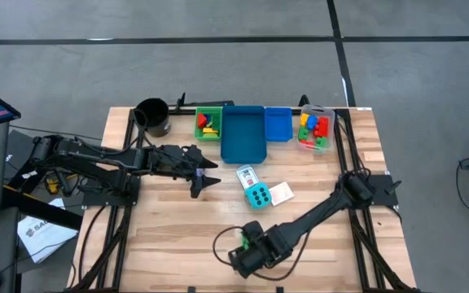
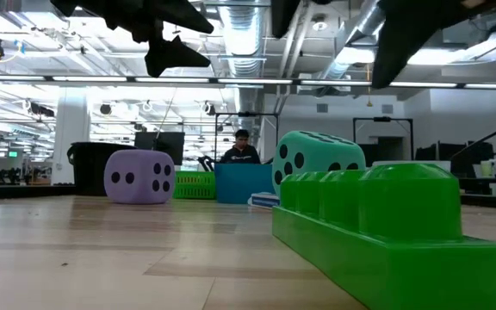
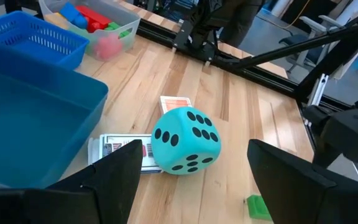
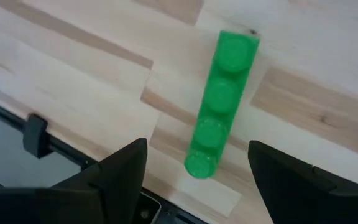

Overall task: Pick & Place Toys
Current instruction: Put the large green game piece into the transparent bin

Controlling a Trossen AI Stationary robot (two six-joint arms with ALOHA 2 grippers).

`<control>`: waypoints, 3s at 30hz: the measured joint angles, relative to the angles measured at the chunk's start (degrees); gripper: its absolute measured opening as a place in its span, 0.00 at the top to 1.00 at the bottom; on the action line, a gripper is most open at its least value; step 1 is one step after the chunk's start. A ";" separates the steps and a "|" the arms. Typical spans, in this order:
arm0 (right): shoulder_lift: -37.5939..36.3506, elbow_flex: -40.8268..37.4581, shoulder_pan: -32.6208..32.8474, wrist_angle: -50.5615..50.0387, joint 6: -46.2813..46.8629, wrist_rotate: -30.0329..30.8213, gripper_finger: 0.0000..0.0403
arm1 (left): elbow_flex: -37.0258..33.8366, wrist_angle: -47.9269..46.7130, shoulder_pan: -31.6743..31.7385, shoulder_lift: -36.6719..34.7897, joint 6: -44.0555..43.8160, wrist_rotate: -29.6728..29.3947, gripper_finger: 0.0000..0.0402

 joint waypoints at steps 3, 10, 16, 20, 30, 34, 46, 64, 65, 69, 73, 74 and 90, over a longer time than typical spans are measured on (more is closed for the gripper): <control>0.00 -0.01 -1.18 0.16 -0.35 -0.26 0.32 | 0.00 -0.01 0.01 0.00 0.00 0.00 0.29; -0.02 -0.02 -3.79 -0.16 -2.43 -0.41 0.32 | -0.02 0.00 0.00 0.00 -0.04 0.02 0.29; -0.02 -0.25 -5.15 -4.81 -2.43 -0.41 0.32 | 0.01 -0.02 0.02 0.00 -0.11 0.02 0.29; 0.00 -2.49 -5.37 -3.33 -2.45 -1.56 0.32 | 0.00 -0.04 0.02 0.00 -0.13 0.04 0.29; -0.09 -5.81 -5.34 3.34 -2.05 -3.62 0.32 | -0.01 -0.13 0.01 0.00 -0.09 0.04 0.29; -0.07 -5.84 -5.75 2.05 -2.47 -3.64 0.32 | 0.01 -0.13 0.02 -0.01 -0.06 0.04 0.29; 6.26 -6.54 -6.41 13.70 -1.46 -10.50 0.32 | -0.02 -1.64 0.02 -0.01 -0.02 0.04 0.29; 6.49 -6.51 -6.02 14.63 -4.25 -12.43 0.50 | -0.06 -3.15 0.02 0.00 0.00 0.02 0.29; 6.49 -6.51 -6.02 14.89 -4.85 -12.43 0.53 | -0.06 -3.17 0.00 0.00 0.00 0.02 0.29; 6.49 -6.51 -6.02 15.86 -5.62 -12.44 0.65 | -0.06 -3.17 0.00 -0.01 0.00 0.02 0.29; 6.29 -6.40 -6.02 16.06 -6.83 -12.56 0.72 | -0.04 -3.17 0.00 -0.01 0.00 0.02 0.29; 6.29 -6.40 -6.04 15.99 -6.95 -12.56 0.72 | -0.04 -3.19 0.01 0.00 0.00 0.02 0.29; 4.78 -6.56 -6.02 15.55 -10.84 -12.61 0.72 | -0.02 -3.20 0.00 0.00 0.00 0.02 0.29</control>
